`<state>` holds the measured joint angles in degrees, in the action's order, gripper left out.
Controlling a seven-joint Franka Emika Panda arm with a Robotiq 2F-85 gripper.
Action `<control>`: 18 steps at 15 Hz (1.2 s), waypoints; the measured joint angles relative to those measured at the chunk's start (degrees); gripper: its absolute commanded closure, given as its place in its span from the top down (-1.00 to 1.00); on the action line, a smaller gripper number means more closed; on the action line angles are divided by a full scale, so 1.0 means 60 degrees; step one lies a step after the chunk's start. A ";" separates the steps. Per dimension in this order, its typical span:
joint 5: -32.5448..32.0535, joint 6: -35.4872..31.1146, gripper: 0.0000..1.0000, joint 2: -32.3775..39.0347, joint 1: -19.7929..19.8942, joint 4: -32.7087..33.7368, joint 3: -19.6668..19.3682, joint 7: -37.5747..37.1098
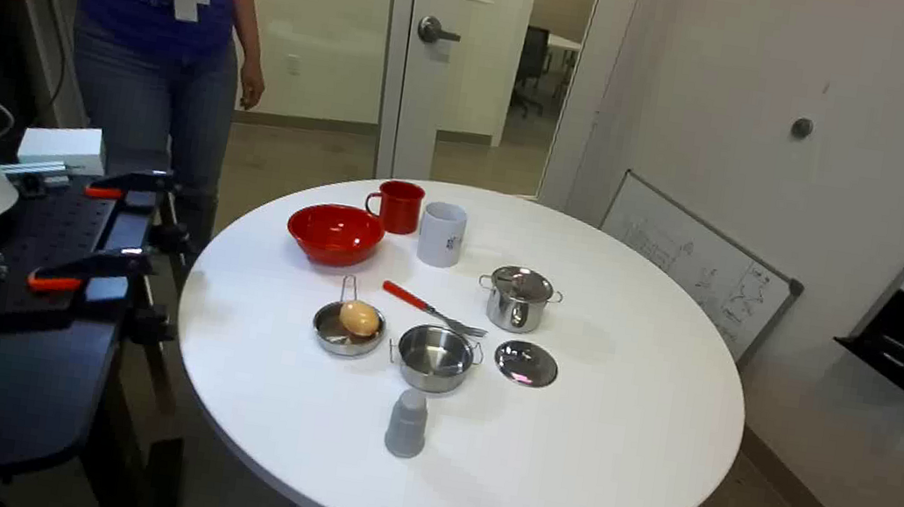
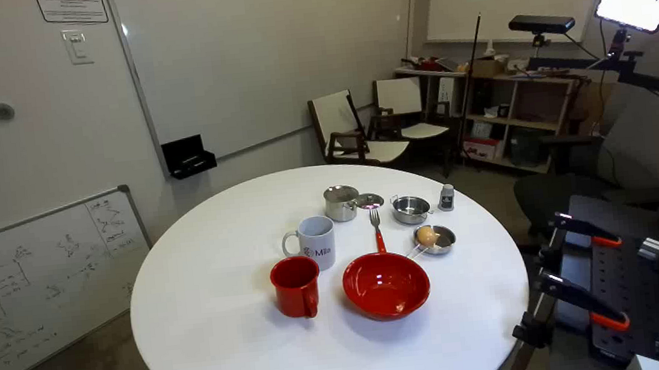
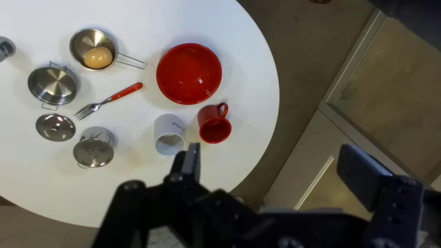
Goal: Move the folk
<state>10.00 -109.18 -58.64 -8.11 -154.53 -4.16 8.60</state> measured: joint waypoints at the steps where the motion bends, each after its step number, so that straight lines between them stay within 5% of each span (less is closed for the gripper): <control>1: 0.0000 0.0000 1.00 0.0000 0.0000 0.0000 0.0000 0.0000; 13: 0.0009 0.0006 1.00 0.0116 0.0136 -0.0018 0.0024 -0.0090; 18: -0.0045 -0.0785 1.00 0.1418 0.0684 -0.0309 0.0397 -0.0917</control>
<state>9.73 -113.89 -50.13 -4.01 -156.39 -1.78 3.10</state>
